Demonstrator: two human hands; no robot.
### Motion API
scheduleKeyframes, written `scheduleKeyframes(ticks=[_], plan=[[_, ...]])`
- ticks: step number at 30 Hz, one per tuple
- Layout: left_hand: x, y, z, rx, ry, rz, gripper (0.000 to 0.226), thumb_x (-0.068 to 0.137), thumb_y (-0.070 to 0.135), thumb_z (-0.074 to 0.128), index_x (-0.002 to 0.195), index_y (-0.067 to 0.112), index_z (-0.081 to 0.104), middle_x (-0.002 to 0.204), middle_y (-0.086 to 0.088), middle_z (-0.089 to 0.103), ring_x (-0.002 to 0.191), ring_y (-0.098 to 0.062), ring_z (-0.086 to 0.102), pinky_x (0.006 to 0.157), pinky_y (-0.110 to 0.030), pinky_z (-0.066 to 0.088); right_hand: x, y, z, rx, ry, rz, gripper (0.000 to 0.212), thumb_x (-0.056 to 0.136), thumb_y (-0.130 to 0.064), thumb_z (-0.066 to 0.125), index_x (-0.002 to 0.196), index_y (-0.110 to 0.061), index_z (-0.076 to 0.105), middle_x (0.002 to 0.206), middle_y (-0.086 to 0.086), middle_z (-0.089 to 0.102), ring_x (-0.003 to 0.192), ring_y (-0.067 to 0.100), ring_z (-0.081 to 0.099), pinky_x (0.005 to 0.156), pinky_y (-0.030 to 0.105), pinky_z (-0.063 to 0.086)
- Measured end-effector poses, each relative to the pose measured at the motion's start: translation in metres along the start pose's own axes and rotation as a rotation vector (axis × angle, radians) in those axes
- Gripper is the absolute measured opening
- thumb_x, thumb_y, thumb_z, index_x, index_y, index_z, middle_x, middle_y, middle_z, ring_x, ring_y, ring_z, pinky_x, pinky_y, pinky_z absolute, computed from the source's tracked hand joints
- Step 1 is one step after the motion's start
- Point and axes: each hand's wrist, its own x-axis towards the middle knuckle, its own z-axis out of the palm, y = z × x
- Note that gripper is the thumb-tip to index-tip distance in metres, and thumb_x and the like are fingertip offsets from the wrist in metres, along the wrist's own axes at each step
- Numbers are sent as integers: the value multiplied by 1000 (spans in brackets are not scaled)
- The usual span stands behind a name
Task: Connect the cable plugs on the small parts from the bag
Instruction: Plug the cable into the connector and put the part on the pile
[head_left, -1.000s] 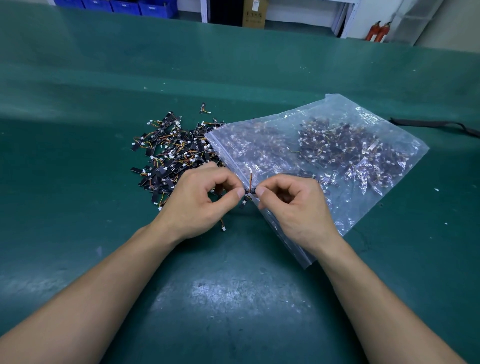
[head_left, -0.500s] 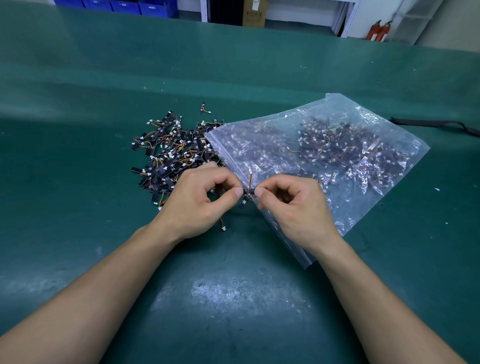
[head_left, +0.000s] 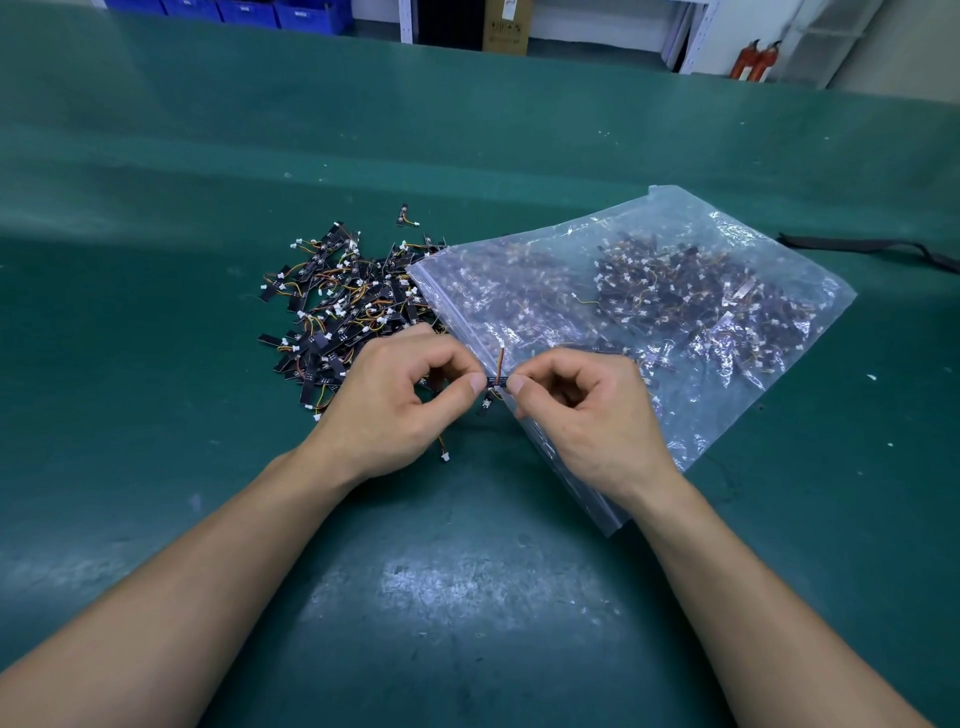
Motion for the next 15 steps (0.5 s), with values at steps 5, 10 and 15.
scheduleKeyframes(ticks=[5,10,15], plan=[[0,0,0,-3,6,4,17,86,30,60,77,19,69,74,16,62,72,-6,56,70,-14,39,-1,-1,0,-23,-6,-10,14,85,-22,70,71,-24,73,63,0,67,50,6,43,51,19,37],[0,0,0,-6,-1,4,13,86,30,61,77,23,68,75,15,63,74,-10,58,71,-18,43,0,0,-1,-23,-9,1,17,87,-16,71,71,-23,73,63,-2,67,51,6,44,52,20,38],[0,0,0,8,8,8,14,86,30,61,77,22,68,74,16,62,72,-6,56,70,-14,39,-1,-2,0,-24,2,-4,14,84,-23,69,70,-26,72,63,-3,67,51,7,45,52,19,38]])
